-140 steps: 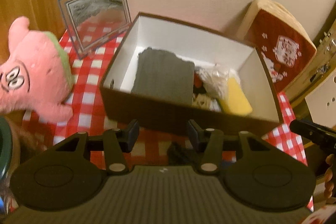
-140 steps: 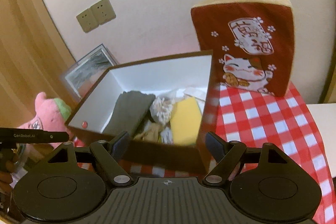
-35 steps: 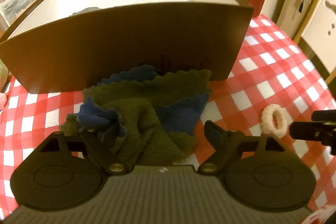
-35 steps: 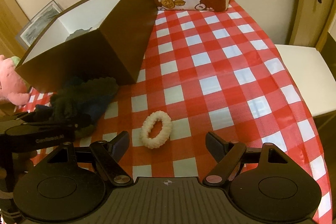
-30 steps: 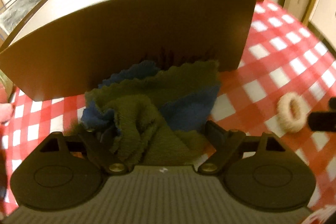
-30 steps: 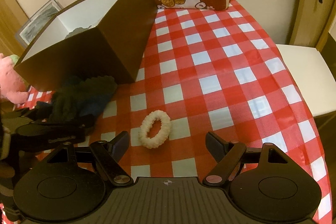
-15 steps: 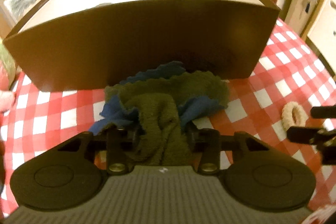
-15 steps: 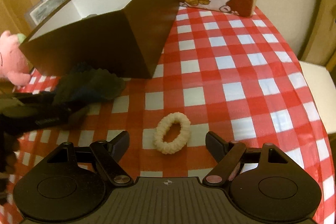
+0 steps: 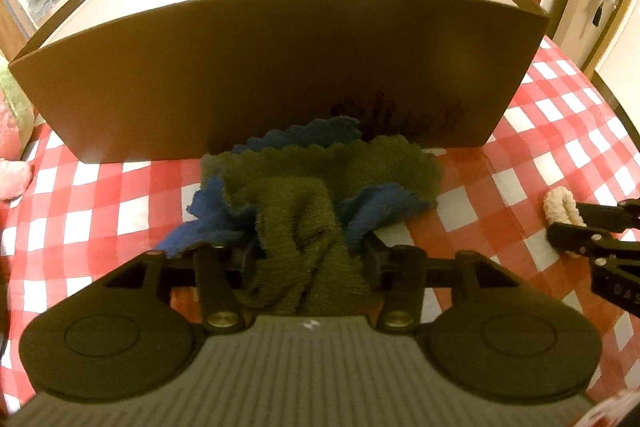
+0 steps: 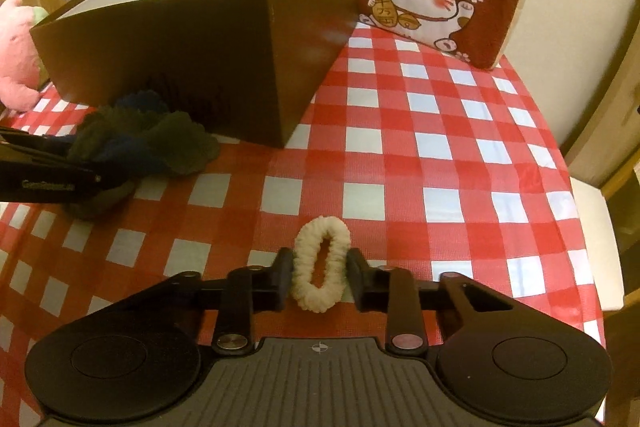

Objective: Organize soft objects
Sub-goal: 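Lift the towel bundle with the left gripper while the right gripper lifts the ring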

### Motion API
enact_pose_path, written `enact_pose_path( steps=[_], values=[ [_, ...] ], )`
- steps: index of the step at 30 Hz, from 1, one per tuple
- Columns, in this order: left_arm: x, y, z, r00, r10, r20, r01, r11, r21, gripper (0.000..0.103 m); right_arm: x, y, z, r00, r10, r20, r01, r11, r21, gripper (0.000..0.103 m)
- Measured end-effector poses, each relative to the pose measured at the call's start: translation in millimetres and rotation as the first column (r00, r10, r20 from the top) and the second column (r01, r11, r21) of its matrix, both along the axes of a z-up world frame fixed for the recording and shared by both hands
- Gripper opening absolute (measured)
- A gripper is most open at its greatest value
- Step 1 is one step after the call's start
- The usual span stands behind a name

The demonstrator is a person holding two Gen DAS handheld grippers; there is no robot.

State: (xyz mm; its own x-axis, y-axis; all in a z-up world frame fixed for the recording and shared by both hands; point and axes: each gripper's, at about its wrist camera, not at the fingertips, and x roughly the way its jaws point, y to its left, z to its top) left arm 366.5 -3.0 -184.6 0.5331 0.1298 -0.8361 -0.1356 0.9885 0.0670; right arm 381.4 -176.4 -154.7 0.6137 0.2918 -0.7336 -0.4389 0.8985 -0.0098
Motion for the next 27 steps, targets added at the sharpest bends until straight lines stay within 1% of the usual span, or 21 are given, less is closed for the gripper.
enact_pose_path(
  steps=[1,4,5,7,10,13,16,19,23,27],
  values=[
    [1,-2,-1,1.0,-0.001,-0.001,0.001,1.0,0.006,0.051,-1,0,1,1.0,0.0,0.0,0.0,1.0,0.0,0.025],
    [4,-6,-3,1.0,-0.007,-0.008,0.007,0.999,0.032,0.053,-1,-1,1,1.0,0.002,0.001,-0.002,1.0,0.001,0.024],
    [4,-7,-4,1.0,-0.01,-0.01,0.01,0.999,0.041,0.052,-1,-1,1,1.0,0.001,-0.001,-0.001,1.0,0.002,0.024],
    [3,-7,-3,1.0,-0.011,-0.008,0.011,0.999,0.05,0.045,0,-1,1,1.0,0.002,-0.003,-0.002,1.0,0.003,0.024],
    [0,-2,-1,1.0,-0.004,-0.002,0.004,1.0,0.026,0.039,-1,0,1,1.0,0.002,-0.005,-0.002,1.0,0.003,0.024],
    [-3,4,2,1.0,0.004,-0.001,-0.004,1.0,0.001,0.036,-1,0,1,1.0,0.003,-0.007,-0.003,1.0,0.002,0.024],
    [-5,5,4,1.0,0.005,-0.002,-0.005,1.0,-0.004,0.034,-1,1,2,1.0,0.005,-0.012,-0.005,1.0,0.003,0.024],
    [-6,6,6,1.0,0.014,-0.005,-0.014,1.0,-0.014,0.033,-2,0,2,1.0,0.006,-0.015,-0.006,1.0,0.005,0.024],
    [-8,15,10,0.999,0.041,-0.01,-0.041,0.998,-0.054,0.031,-2,0,2,1.0,0.009,-0.025,-0.009,1.0,0.014,0.024],
    [-18,21,14,0.998,0.067,-0.013,-0.068,0.995,-0.08,0.031,-2,-1,3,0.999,0.014,-0.043,-0.013,1.0,0.027,0.022]
  ],
)
